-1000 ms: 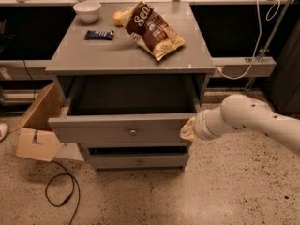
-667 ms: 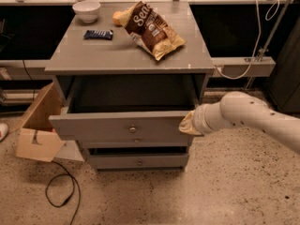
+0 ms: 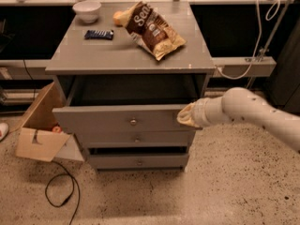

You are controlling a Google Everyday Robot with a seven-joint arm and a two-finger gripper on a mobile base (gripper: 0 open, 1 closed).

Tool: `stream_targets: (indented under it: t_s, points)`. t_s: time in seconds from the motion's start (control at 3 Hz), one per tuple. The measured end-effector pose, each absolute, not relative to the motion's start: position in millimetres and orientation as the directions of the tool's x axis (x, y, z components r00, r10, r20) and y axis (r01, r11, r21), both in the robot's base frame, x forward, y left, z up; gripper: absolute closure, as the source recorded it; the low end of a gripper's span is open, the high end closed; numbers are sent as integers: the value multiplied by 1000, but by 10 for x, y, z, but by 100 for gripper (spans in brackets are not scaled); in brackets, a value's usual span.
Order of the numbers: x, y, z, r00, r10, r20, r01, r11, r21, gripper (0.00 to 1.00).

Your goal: Close top drawer

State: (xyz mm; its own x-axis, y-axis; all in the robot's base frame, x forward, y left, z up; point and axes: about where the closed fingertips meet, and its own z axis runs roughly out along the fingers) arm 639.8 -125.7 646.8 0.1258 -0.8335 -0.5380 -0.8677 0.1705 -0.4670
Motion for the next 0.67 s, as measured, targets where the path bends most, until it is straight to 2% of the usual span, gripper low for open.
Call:
stream_targets:
  t_s: [0.33,0.67]
  points:
    - [6603,-1229,6531,144,-803,-579,-851,198,-486,100]
    - [6682,-1012,6458,172,-738,-652,-869,198,-453,100]
